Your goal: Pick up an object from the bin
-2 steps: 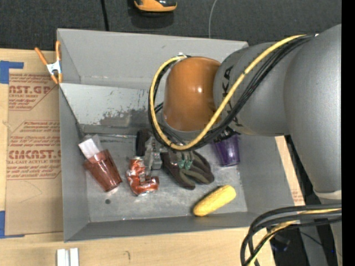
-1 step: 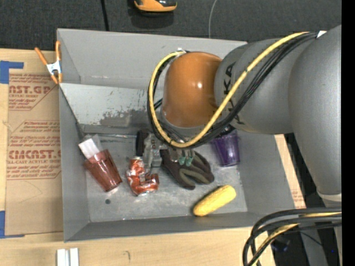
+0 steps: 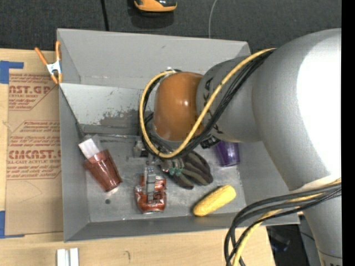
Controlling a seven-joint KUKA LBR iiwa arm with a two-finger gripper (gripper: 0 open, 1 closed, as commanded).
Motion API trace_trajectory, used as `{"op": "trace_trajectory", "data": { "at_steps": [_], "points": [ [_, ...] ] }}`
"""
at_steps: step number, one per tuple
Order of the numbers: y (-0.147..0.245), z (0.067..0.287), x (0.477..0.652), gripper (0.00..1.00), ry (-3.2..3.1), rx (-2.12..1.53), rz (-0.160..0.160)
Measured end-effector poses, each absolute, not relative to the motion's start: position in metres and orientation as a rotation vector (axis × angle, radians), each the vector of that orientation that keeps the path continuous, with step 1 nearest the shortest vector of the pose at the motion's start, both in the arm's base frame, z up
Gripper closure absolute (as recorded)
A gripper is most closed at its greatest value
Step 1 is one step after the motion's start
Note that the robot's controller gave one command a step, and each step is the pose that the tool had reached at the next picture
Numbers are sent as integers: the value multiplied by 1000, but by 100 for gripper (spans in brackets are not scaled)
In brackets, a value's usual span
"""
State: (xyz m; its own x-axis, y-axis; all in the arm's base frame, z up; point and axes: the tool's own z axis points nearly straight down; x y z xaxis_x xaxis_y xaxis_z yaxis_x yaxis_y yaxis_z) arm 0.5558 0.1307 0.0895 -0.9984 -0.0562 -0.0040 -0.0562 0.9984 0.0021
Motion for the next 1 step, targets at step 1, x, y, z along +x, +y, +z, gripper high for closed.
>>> {"op": "trace_trajectory", "data": {
  "at_steps": [1],
  "points": [
    [130, 89, 555, 100, 3139, -88, 3]
  ]
}}
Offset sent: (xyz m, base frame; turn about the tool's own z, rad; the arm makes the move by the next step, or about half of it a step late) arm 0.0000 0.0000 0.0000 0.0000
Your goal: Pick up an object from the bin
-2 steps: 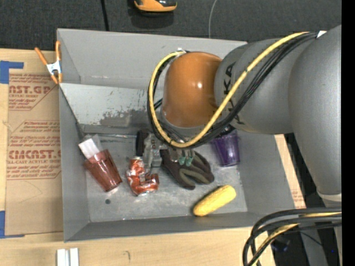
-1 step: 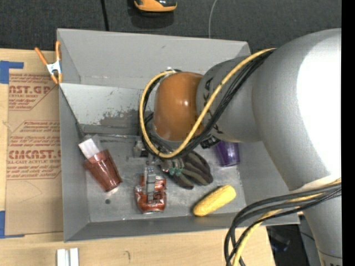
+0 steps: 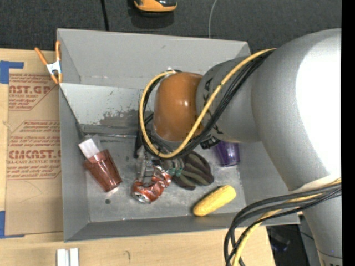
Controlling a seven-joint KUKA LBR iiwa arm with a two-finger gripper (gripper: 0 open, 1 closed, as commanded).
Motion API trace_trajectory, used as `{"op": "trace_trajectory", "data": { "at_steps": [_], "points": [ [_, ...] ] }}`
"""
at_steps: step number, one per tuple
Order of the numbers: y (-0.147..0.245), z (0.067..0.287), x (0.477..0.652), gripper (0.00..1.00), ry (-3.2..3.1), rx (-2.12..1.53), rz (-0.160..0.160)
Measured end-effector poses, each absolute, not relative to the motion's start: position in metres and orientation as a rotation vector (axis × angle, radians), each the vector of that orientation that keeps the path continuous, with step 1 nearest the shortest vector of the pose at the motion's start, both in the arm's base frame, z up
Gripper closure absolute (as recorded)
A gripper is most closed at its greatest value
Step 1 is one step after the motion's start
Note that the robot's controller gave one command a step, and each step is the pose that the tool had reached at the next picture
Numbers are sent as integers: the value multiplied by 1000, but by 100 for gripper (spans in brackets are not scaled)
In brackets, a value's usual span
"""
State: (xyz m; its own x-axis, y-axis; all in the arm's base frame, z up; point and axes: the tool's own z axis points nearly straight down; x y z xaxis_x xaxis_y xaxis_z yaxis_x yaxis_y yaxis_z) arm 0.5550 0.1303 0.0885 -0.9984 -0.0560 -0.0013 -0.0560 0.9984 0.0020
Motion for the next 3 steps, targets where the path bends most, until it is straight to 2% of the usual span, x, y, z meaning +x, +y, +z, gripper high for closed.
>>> {"op": "trace_trajectory", "data": {
  "at_steps": [1, 2, 3],
  "points": [
    [130, 88, 555, 0, 3140, -88, 3],
    [130, 88, 555, 0, 3140, -88, 3],
    [63, 78, 515, 100, 3102, -401, 8]
  ]
}}
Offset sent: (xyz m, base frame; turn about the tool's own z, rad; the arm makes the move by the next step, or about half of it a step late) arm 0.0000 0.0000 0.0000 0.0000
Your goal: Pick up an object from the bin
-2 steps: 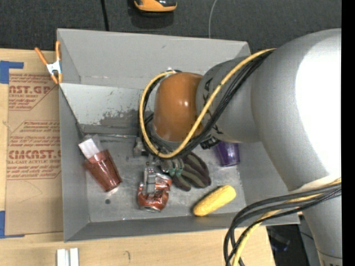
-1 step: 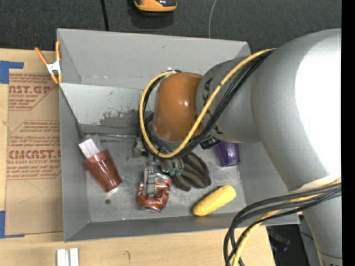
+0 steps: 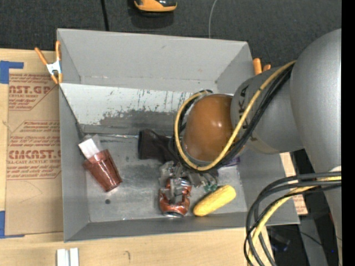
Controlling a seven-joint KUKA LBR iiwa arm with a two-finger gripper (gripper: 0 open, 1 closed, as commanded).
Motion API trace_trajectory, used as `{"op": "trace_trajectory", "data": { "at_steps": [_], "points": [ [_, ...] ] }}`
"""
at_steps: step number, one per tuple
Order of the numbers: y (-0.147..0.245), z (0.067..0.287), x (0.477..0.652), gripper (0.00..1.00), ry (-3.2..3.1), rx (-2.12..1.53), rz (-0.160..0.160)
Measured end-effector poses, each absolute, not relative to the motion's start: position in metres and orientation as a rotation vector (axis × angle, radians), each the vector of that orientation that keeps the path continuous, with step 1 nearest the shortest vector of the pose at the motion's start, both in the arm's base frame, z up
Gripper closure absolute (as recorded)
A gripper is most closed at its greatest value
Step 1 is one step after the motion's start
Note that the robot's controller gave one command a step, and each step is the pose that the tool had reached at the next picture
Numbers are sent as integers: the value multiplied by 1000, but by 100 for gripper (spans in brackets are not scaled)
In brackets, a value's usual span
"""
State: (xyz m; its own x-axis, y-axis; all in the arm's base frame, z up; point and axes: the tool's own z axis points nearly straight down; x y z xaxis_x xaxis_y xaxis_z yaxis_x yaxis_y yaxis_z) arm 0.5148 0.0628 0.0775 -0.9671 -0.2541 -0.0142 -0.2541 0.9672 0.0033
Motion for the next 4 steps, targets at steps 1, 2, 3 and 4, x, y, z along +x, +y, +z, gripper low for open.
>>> {"op": "trace_trajectory", "data": {
  "at_steps": [1, 2, 3, 4],
  "points": [
    [63, 78, 515, 100, 3102, -401, 8],
    [63, 79, 514, 100, 3104, -405, 8],
    [48, 110, 531, 100, 3120, -298, 3],
    [46, 129, 524, 100, 3142, 114, 1]
  ]
}}
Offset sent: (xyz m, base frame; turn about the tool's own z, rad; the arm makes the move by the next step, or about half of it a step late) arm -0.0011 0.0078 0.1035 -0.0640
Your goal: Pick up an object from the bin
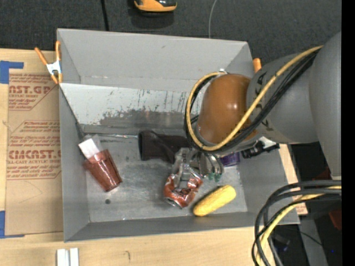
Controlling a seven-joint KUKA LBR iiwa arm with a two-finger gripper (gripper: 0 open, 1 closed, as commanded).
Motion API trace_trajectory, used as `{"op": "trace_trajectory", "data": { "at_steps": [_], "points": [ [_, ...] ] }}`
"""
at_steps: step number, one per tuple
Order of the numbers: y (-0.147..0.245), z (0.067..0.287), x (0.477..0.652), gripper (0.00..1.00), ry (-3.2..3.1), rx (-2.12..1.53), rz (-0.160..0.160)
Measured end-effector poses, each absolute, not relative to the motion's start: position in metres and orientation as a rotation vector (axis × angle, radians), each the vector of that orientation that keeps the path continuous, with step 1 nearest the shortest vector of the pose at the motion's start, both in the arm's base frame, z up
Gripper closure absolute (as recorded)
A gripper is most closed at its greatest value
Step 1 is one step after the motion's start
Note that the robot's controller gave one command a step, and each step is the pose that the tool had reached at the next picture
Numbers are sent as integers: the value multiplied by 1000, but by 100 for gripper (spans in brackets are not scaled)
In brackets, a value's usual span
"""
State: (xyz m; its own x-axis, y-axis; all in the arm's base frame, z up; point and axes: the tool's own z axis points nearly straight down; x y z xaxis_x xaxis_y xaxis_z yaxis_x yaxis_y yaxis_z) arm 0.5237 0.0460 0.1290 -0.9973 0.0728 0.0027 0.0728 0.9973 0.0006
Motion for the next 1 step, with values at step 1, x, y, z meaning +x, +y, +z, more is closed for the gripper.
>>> {"op": "trace_trajectory", "data": {
  "at_steps": [1],
  "points": [
    [46, 138, 521, 100, -3134, -121, -1]
  ]
}}
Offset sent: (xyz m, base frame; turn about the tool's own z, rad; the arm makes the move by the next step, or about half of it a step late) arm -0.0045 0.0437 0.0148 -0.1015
